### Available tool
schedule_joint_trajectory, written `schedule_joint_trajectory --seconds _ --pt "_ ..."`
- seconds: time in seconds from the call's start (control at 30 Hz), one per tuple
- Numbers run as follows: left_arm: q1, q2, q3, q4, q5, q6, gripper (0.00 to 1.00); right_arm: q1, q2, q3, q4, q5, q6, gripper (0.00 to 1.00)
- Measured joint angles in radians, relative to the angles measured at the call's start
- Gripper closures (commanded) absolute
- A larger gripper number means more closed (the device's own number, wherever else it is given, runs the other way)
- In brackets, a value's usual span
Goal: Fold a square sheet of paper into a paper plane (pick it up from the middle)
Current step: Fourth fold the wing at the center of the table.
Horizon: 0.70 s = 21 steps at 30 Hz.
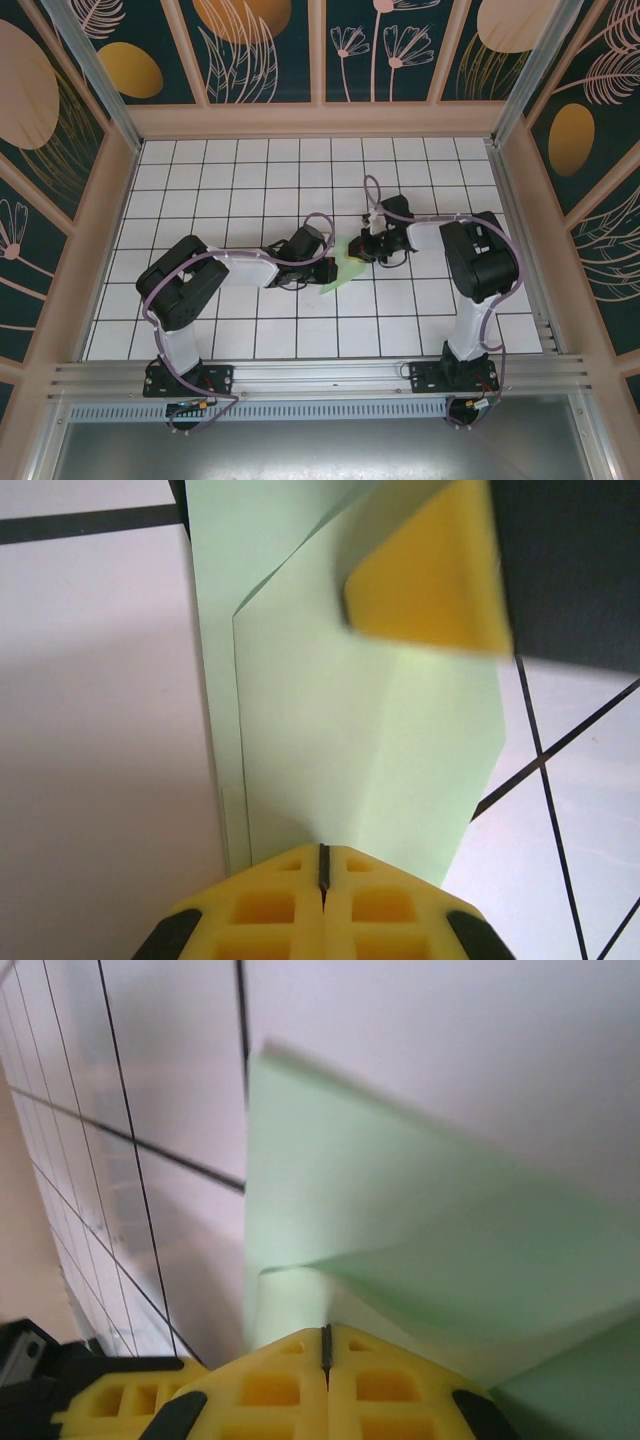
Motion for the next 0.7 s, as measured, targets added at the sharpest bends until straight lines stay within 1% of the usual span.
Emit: schedule_joint_trajectory --seconds 0.13,0.27,0.37,0.5,0.6,0.7 --pt "0.000 0.000 -0.003 0.008 0.000 0.000 1.00 -0.077 0.031 0.050 -0.007 0.005 0.011 0.98" --pt "0.000 0.000 -0.005 0.013 0.003 -0.001 1.00 -0.142 0.035 0.090 -0.006 0.081 0.011 0.98" --pt "0.000 0.000 -0.006 0.015 0.003 -0.004 1.00 -0.161 0.011 0.090 -0.007 0.119 0.011 0.98" --pt "0.000 0.000 -0.008 0.019 0.002 -0.022 1.00 -0.132 -0.105 0.038 -0.002 0.134 0.015 0.98" --pt "0.000 0.000 -0.009 0.023 -0.004 -0.040 1.00 -0.072 -0.174 -0.004 0.013 0.132 0.034 0.98" --pt "0.000 -0.002 -0.013 0.030 -0.008 -0.068 1.00 0.011 -0.180 -0.028 0.032 0.119 0.053 0.98"
